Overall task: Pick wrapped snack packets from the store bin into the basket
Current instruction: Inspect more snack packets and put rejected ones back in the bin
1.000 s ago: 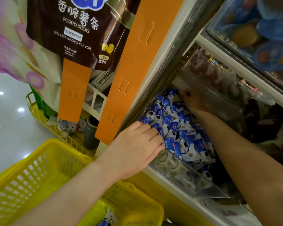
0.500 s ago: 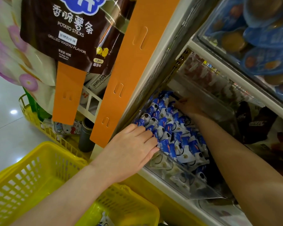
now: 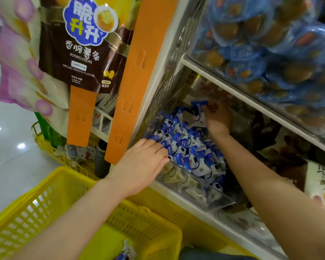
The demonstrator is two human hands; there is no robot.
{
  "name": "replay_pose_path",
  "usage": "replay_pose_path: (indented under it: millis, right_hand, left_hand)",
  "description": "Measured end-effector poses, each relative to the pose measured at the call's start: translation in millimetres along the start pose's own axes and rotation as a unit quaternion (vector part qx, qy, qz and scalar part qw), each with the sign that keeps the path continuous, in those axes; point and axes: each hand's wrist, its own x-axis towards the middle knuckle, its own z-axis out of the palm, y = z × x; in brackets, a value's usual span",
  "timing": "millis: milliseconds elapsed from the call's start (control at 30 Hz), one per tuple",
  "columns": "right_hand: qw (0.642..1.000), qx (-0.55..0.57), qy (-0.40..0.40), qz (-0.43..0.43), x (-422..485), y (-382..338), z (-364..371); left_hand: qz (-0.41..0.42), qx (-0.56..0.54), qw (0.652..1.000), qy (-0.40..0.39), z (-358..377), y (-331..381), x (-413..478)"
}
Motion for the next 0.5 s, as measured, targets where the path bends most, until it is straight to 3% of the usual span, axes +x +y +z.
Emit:
replay_pose_path:
  millis: [100, 200, 267, 400, 433, 500]
  right_hand:
    - [0.996, 0.071, -0.007, -0.046, -43, -12, -22]
    - [0.979, 0.171, -0.068, -0.086, -93, -20, -43]
    - [0.963, 0.22, -0.116, -0.104, -126, -23, -54]
    - [0.93, 0.281, -0.208, -0.109, -174, -18, -58]
    - [0.922, 0.293, -0.234, -0.099, -182, -15, -55]
    - [0.905, 0.312, -0.281, -0.073, -195, -10, -49]
  left_hand:
    - [-0.05, -0.067, 0.996, 0.019, -2, 7, -9]
    - [-0.14, -0.178, 0.971, 0.081, -9, 20, -20]
    - [-0.204, -0.283, 0.928, 0.132, -15, 28, -26]
    - [-0.275, -0.545, 0.779, 0.14, -23, 45, -41]
    - [-0.29, -0.563, 0.762, 0.135, -22, 47, -46]
    - [-0.317, -0.548, 0.763, 0.133, -18, 50, -55]
